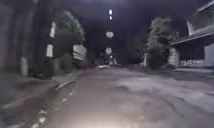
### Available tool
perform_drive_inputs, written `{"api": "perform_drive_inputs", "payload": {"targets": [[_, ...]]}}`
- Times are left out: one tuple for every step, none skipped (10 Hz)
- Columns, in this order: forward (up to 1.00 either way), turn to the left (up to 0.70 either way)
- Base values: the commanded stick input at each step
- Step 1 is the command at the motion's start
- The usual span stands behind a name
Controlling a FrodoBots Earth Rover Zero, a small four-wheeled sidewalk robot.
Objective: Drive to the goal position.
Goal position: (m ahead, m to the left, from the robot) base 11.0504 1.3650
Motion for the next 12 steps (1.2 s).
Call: {"api": "perform_drive_inputs", "payload": {"targets": [[0.50, 0.00], [0.50, 0.00], [0.50, 0.00], [0.50, 0.00], [0.50, 0.00], [0.50, 0.00], [0.50, 0.00], [0.50, 0.00], [0.50, 0.00], [0.50, 0.00], [0.50, 0.00], [0.50, 0.00]]}}
